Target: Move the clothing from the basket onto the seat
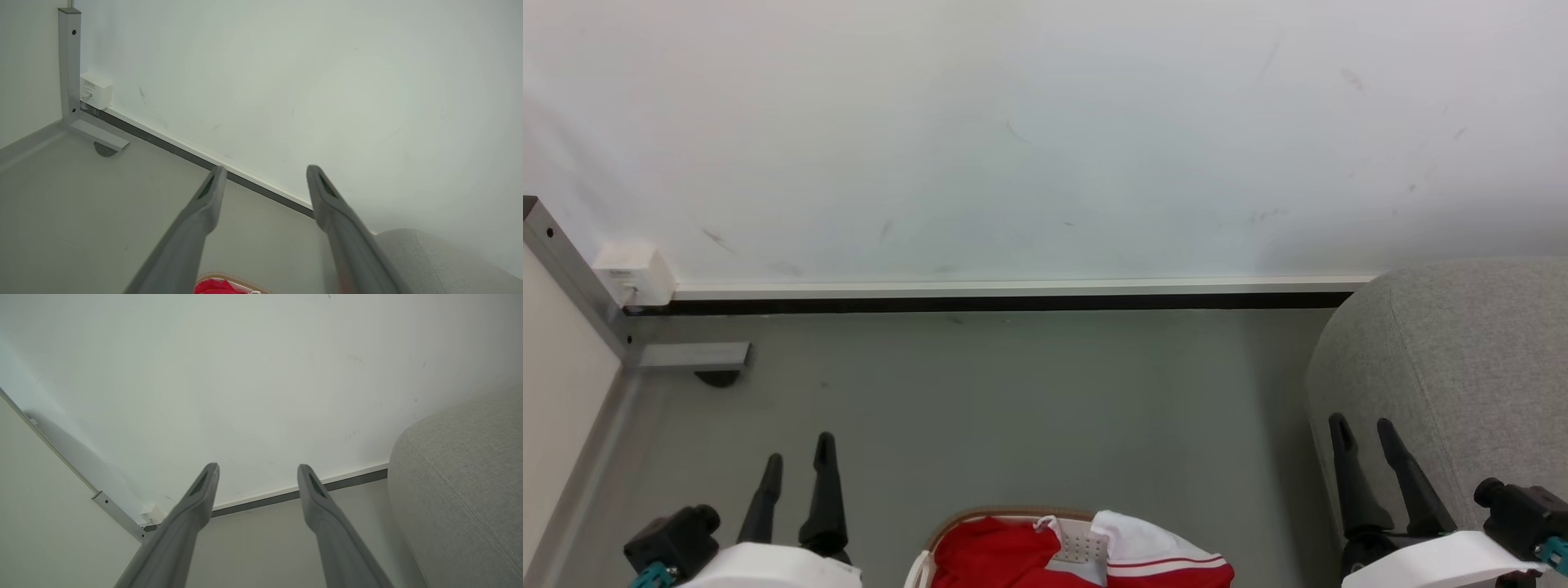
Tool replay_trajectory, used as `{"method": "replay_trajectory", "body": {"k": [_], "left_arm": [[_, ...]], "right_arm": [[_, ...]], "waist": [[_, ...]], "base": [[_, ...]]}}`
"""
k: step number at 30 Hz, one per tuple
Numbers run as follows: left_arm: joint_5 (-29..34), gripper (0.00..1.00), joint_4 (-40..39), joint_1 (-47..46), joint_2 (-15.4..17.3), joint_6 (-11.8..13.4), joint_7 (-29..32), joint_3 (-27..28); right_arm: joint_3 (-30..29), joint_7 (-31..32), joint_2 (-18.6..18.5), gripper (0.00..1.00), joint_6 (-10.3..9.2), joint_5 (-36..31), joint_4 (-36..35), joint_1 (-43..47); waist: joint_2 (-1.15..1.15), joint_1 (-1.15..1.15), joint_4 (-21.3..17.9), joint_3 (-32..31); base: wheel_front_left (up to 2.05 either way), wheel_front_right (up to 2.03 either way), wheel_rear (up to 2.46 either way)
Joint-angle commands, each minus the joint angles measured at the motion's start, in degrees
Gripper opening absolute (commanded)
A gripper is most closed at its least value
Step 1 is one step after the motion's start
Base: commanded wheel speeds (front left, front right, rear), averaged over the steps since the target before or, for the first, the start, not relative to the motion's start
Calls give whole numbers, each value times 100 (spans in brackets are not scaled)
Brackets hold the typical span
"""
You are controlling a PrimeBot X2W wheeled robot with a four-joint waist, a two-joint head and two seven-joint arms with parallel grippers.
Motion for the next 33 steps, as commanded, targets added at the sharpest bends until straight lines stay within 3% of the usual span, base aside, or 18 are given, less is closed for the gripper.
{"method": "replay_trajectory", "body": {"k": [1,33], "left_arm": [[208,100,-73,12,74,30,-60,-28],[1823,100,-182,157,86,257,-491,-177]], "right_arm": [[36,-72,-26,100,-6,-176,-30,-82],[19,-500,139,100,-9,-1858,-157,-31]], "waist": [[0,0,1,-3],[0,0,-68,-47]], "base": [[0,0,0],[0,0,0]]}}
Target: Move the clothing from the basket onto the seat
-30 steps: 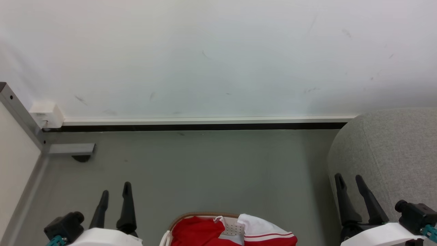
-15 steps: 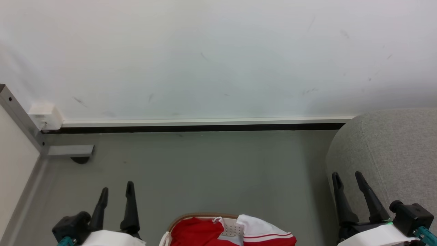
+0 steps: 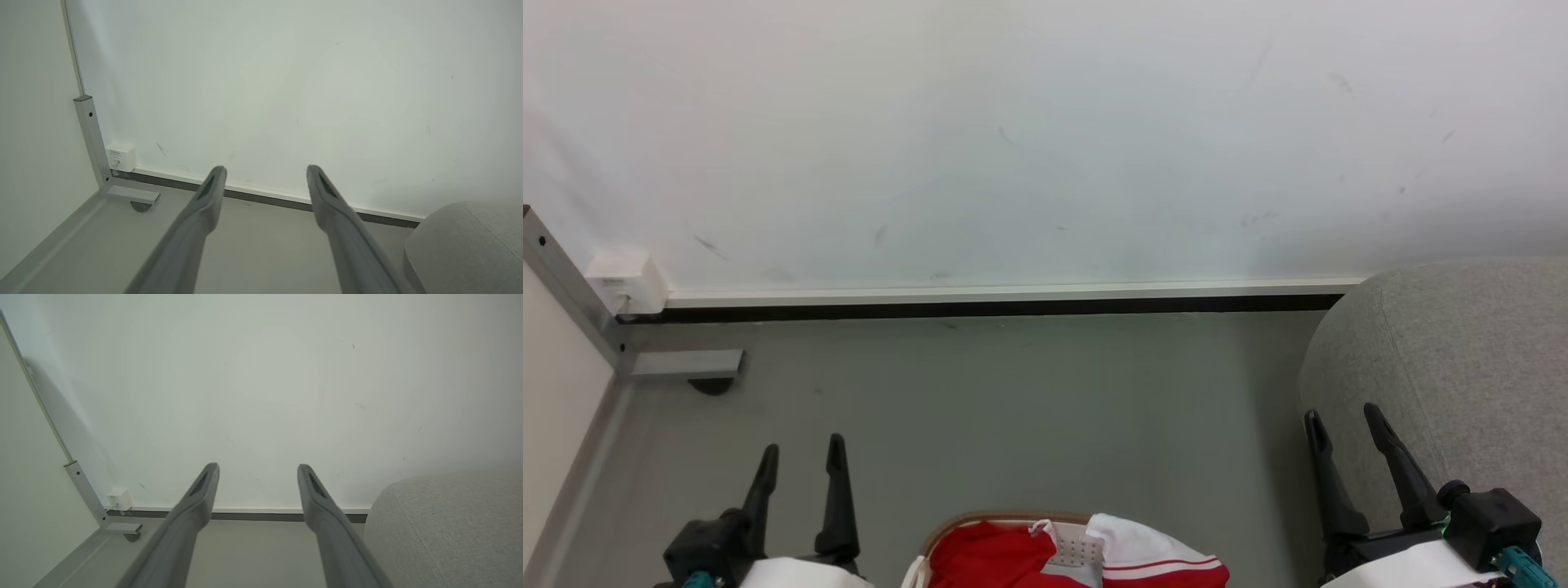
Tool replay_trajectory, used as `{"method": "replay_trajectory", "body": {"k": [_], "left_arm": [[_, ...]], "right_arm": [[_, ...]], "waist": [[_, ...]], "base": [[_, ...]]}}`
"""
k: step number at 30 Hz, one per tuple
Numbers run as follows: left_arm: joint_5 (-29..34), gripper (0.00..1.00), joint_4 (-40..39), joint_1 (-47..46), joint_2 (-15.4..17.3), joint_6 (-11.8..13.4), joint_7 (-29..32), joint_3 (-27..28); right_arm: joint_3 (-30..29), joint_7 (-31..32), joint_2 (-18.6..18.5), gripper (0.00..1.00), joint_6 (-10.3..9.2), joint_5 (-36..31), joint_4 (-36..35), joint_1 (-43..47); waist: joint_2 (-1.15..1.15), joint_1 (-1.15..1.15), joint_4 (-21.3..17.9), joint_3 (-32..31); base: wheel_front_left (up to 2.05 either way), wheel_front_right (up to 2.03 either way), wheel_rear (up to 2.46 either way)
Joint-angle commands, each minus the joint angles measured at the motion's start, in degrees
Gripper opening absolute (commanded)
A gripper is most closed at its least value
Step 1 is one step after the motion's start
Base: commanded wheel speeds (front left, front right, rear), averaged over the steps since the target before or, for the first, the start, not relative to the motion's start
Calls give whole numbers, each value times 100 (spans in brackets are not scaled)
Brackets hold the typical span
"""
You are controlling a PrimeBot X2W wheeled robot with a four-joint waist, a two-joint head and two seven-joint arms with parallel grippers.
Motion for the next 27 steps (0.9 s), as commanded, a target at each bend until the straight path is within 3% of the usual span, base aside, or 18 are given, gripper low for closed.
{"method": "replay_trajectory", "body": {"k": [1,27], "left_arm": [[173,100,-50,39,36,30,-64,7],[1303,100,-168,129,-83,57,-340,49]], "right_arm": [[4,-58,-10,100,-9,-159,-54,-38],[207,-340,46,100,-12,-1054,-109,-83]], "waist": [[0,0,-4,-1],[0,0,-106,-32]], "base": [[0,0,0],[0,0,0]]}}
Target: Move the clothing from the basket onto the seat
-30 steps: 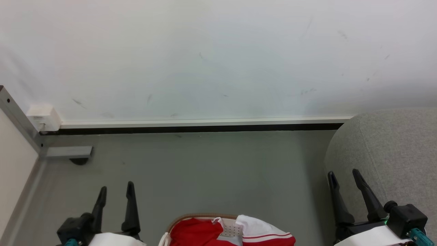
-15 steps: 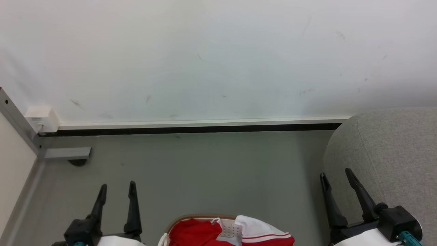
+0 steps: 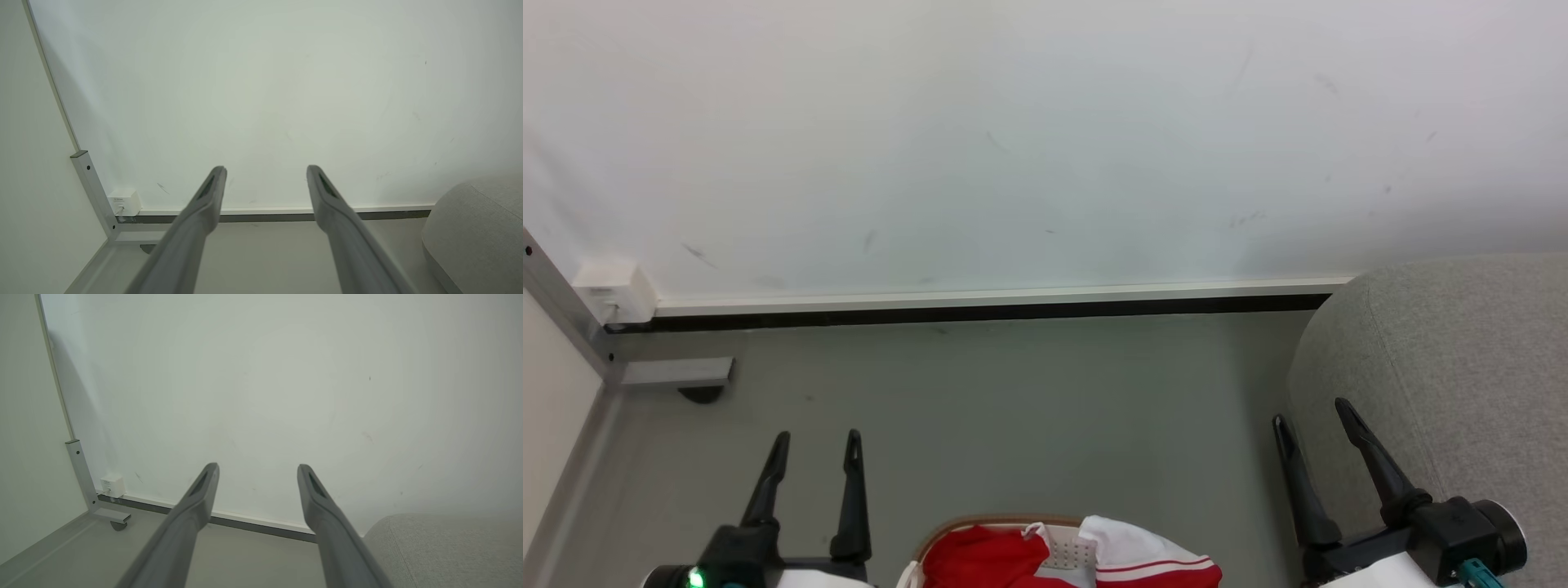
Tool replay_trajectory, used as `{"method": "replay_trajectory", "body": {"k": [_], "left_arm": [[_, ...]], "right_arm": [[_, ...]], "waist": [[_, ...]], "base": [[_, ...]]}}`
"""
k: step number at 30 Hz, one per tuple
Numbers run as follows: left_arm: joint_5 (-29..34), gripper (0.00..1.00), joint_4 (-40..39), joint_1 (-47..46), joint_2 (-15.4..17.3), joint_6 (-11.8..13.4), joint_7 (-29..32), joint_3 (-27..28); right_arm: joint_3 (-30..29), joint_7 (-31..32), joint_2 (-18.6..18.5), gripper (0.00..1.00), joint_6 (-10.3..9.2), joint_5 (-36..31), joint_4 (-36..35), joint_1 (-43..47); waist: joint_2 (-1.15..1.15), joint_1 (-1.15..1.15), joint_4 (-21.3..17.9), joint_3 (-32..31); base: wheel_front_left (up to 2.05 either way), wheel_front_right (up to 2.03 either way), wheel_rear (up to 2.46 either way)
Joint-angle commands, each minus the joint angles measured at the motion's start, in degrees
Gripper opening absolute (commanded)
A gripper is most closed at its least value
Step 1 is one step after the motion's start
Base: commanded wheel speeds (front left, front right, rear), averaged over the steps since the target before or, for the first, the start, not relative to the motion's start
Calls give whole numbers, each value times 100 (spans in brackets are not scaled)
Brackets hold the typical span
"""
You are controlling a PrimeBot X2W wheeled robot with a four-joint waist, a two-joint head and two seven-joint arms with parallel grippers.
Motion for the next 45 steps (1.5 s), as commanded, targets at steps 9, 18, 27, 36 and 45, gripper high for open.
{"method": "replay_trajectory", "body": {"k": [9,18,27,36,45], "left_arm": [[219,100,-21,69,-35,-37,-47,66],[110,100,41,48,-66,-107,-47,107],[56,100,154,-21,-87,-176,-47,111],[-239,100,679,-280,-105,-363,-47,-12],[-278,100,1645,-840,-107,-582,-47,-120]], "right_arm": [[22,-46,22,100,-12,-98,-18,-72],[-23,-46,27,100,-12,3,-30,-89],[-88,-44,35,100,-12,136,-41,-116],[-102,-45,39,100,-12,265,-71,-291],[-240,-44,38,100,-12,489,-241,-529]], "waist": [[0,0,-51,-9],[0,0,-114,21],[0,0,-287,150],[0,0,-608,554],[0,0,-1029,1248]], "base": [[0,0,0],[0,0,0],[0,0,0],[0,0,0],[0,0,0]]}}
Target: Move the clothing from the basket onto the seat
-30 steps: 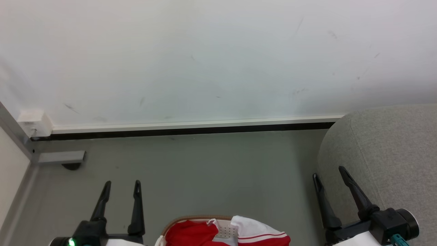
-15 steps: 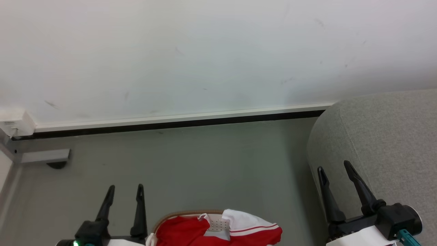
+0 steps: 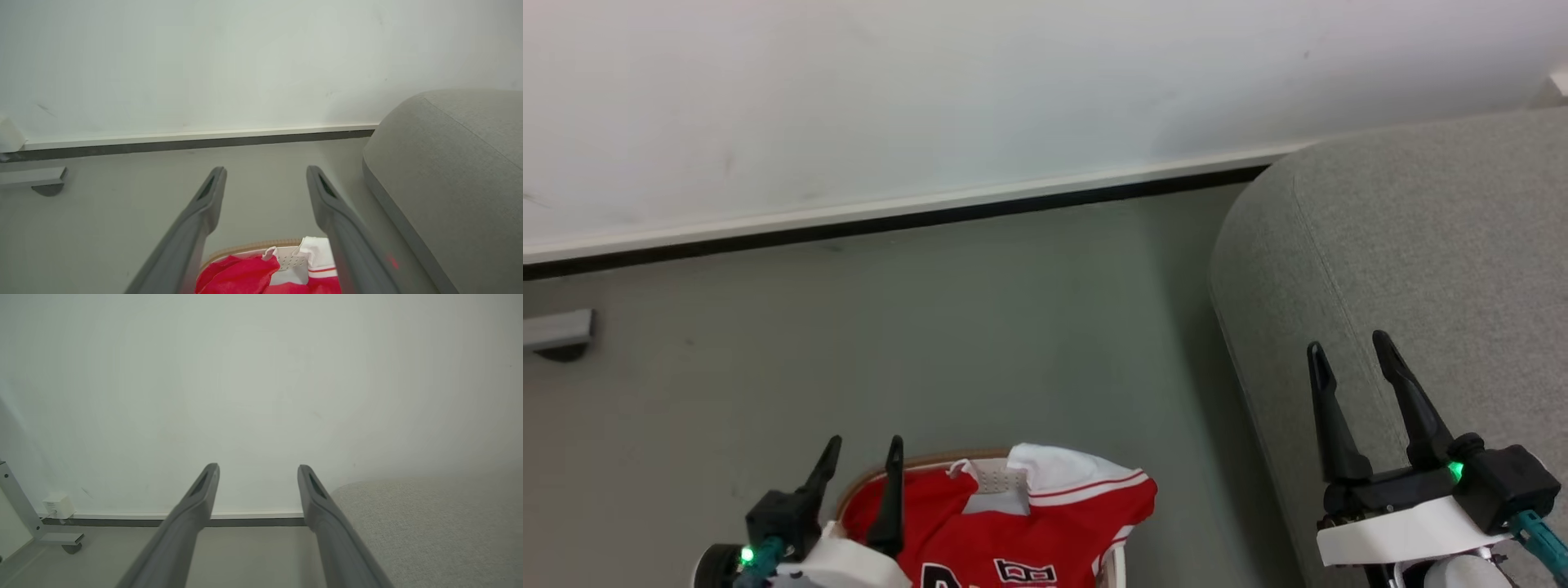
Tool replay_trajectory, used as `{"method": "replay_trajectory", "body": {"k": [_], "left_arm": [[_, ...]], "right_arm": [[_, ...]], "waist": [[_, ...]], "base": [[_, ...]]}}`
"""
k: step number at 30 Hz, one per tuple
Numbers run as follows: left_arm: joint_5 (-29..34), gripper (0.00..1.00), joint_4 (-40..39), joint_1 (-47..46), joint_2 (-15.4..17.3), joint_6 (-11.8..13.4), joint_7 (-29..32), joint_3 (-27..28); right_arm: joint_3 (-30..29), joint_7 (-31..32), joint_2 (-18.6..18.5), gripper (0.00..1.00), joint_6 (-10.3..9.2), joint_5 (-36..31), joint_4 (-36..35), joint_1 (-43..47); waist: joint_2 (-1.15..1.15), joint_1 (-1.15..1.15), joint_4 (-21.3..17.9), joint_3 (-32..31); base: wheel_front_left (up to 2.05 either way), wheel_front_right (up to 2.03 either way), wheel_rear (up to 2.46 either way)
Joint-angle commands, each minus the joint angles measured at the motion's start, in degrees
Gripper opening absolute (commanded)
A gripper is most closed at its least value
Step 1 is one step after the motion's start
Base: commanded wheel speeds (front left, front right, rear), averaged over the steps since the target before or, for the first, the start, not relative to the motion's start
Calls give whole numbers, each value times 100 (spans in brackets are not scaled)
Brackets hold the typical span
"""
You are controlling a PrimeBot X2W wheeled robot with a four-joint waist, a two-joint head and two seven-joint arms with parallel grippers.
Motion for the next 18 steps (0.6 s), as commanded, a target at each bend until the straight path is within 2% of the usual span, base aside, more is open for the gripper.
{"method": "replay_trajectory", "body": {"k": [1,9,18], "left_arm": [[-42,100,149,-173,23,-52,-3,5],[-144,100,1489,-941,47,-348,-2,-28],[-26,100,3412,-2064,315,-634,274,-363]], "right_arm": [[-41,4,5,100,-12,26,-56,-104],[-219,4,7,100,-12,95,-252,-392],[-303,5,8,100,-12,603,-529,-654]], "waist": [[0,-1,-225,320],[0,-1,-548,1045],[0,-1,-895,1834]], "base": [[0,0,0],[0,0,0],[0,0,0]]}}
